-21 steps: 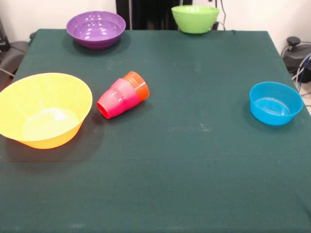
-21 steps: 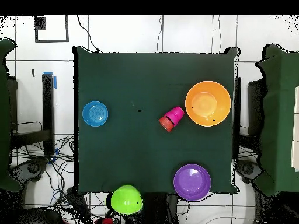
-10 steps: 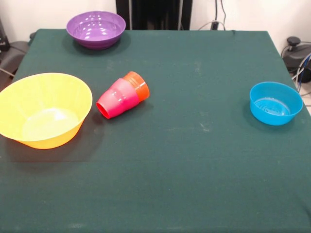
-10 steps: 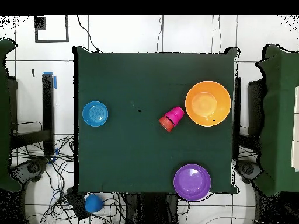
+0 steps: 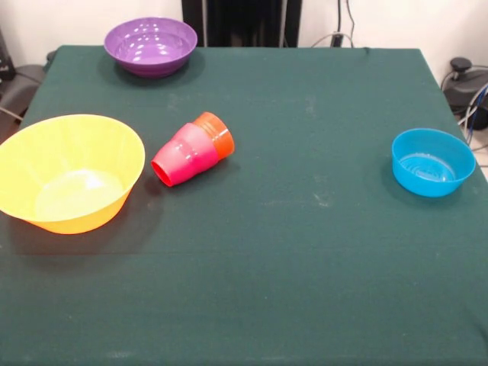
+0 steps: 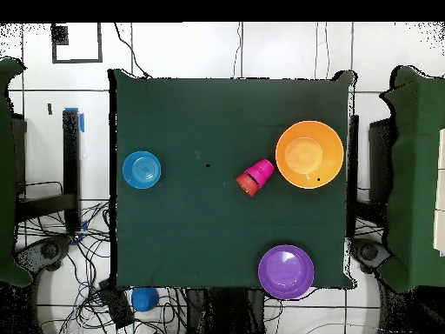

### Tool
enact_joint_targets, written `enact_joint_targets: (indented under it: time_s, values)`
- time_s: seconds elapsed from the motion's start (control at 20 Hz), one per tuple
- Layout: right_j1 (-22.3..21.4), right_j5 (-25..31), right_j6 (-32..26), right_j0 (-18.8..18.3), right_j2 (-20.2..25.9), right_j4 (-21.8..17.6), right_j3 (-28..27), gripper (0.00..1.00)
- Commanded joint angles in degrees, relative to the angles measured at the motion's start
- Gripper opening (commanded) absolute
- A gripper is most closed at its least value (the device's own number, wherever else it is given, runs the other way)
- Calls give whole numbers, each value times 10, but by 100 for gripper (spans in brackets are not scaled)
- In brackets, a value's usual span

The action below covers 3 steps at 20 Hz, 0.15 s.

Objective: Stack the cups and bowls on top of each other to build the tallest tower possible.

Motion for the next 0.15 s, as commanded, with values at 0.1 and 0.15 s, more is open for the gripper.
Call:
enact_joint_targets:
  time_s: [0.1,0.15]
  values:
    - [294,329,197,38,166,34,92,100]
    - [298,325,192,44,179,49,93,100]
